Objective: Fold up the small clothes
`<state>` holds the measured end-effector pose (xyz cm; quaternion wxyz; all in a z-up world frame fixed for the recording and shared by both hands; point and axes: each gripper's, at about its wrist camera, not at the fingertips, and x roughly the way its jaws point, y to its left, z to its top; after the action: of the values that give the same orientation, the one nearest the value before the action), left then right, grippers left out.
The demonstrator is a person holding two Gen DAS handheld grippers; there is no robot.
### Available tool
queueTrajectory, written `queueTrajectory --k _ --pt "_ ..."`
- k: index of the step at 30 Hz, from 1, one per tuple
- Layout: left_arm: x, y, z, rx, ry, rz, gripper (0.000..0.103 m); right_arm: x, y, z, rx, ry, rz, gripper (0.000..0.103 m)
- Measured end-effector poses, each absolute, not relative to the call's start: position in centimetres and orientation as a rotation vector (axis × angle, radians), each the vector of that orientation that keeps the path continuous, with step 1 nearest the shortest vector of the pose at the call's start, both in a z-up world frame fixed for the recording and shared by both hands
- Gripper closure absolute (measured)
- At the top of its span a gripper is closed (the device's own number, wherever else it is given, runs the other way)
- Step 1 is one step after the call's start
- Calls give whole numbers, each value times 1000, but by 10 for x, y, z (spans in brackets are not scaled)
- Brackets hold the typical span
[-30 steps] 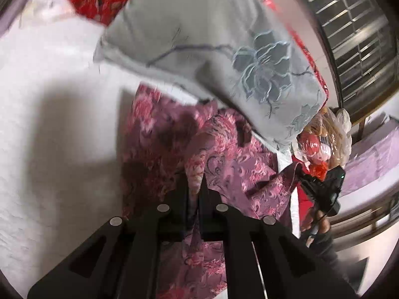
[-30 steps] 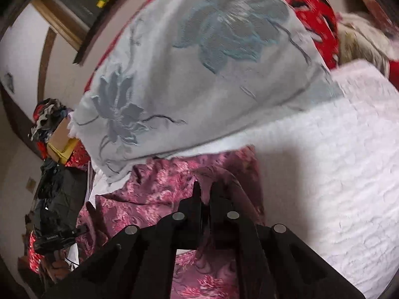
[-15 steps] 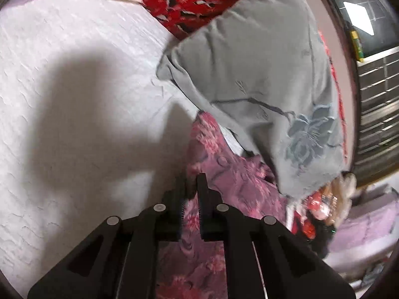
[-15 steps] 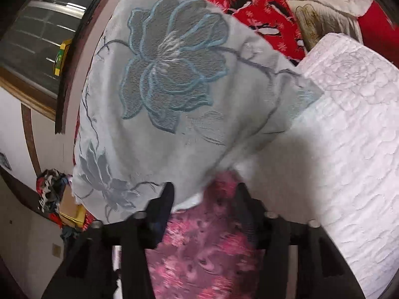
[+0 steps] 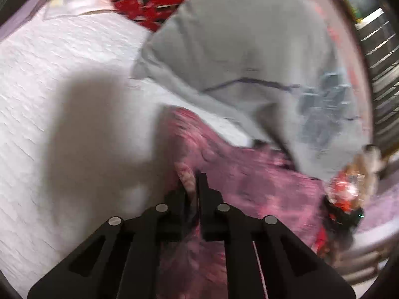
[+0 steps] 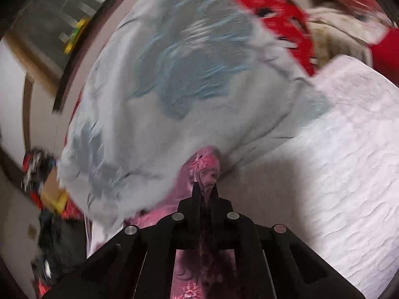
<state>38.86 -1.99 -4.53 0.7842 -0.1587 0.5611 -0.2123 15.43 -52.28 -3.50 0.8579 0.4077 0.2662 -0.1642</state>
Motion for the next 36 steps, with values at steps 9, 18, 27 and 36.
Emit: queueTrajectory --k 9,18,27,36 --pt "335 40 -32 -417 1271 -561 67 89 -507 -40 870 657 -321 74" --pt "228 63 -46 -550 1301 -677 43 -13 -479 -71 979 682 -289 56" --pt "225 71 -56 -629 1324 -548 100 -11 -458 -27 866 556 -224 94" --pt "224 100 -53 -508 1325 -408 101 0 -460 -54 804 752 -376 88"
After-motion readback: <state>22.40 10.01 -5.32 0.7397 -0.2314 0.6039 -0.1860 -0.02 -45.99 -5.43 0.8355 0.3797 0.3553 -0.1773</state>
